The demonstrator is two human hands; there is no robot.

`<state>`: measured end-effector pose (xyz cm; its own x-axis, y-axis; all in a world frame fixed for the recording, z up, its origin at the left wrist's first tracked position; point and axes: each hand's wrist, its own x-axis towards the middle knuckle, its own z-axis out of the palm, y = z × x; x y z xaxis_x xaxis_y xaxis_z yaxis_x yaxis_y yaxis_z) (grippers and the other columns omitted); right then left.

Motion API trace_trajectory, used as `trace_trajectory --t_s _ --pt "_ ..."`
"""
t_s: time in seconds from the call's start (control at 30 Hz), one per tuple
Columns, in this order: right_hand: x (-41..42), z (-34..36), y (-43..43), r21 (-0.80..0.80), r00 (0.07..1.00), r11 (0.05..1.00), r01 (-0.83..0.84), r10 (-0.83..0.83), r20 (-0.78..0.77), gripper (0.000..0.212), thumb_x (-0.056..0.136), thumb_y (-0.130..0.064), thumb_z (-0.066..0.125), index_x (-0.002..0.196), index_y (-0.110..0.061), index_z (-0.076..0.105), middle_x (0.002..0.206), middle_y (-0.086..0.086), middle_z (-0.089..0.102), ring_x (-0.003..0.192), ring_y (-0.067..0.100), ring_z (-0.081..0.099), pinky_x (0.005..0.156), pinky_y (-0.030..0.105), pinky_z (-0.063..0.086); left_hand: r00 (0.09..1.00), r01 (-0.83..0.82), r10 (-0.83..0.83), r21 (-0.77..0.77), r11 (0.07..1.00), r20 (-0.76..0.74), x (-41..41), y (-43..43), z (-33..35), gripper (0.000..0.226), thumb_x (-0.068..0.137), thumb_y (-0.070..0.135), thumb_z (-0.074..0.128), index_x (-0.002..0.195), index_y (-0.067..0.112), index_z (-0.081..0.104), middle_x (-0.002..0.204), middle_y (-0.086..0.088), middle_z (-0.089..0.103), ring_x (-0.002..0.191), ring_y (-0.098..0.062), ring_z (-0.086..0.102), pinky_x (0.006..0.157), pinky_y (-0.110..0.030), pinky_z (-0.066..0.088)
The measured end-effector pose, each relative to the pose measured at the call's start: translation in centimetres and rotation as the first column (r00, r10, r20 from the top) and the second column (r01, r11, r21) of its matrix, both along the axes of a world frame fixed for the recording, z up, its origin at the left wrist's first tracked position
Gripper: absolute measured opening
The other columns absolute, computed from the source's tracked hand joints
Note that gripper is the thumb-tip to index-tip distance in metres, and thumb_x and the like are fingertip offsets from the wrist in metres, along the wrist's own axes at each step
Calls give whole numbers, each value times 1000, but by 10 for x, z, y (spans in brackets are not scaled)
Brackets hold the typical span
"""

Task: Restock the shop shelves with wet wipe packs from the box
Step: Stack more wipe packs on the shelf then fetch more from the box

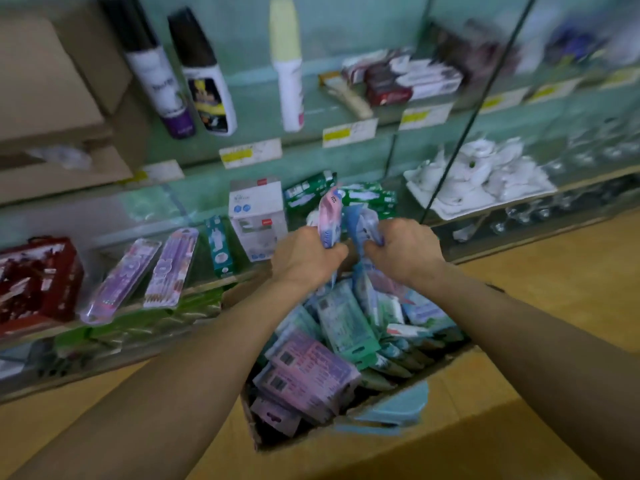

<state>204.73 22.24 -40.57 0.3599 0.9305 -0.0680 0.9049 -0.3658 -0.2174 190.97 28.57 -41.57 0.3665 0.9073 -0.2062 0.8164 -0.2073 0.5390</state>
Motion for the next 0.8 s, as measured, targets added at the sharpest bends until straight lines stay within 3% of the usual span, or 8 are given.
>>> trace_trajectory --t_s 0.13,0.23,0.4,0.5,0.63,0.8 --pt "35 57 -34 89 989 985 147 -145 -31 29 90 -35 54 84 -7 59 94 17 64 95 35 61 68 31 39 995 100 -101 78 992 -1 48 -19 56 28 81 41 62 74 14 65 70 -5 56 69 -28 56 58 -26 38" --pt "68 104 -70 141 970 959 244 -242 -33 33 89 -35 55 69 -10 48 69 7 49 86 33 60 62 29 36 978 205 -209 133 970 11 91 -39 101 31 81 43 61 79 12 66 77 -9 58 73 -29 56 61 -28 40" --pt "131 184 -143 285 917 880 380 -399 10 35 90 -35 52 68 -8 49 70 10 52 75 33 59 59 31 39 918 368 -394 268 890 46 170 -96 181 33 78 45 63 76 13 63 73 -8 58 70 -29 56 59 -28 40" --pt "168 229 -196 358 867 811 462 -499 13 35 88 -32 54 63 -9 48 68 12 55 70 34 59 56 31 39 858 466 -512 347 814 48 218 -141 228 33 80 45 63 68 16 55 66 -5 52 65 -27 51 59 -27 38" --pt "214 282 -274 438 773 699 565 -634 15 31 86 -30 58 65 -7 54 62 8 53 65 31 57 49 29 37 771 547 -632 422 723 84 282 -207 282 31 79 44 61 69 15 57 69 -6 54 69 -29 54 60 -28 40" --pt "258 341 -373 514 652 582 630 -756 57 38 86 -31 57 57 -12 44 58 6 49 55 24 50 45 27 30 616 636 -776 496 591 134 351 -299 339 30 78 43 60 66 16 54 65 -5 54 68 -29 57 57 -29 39"
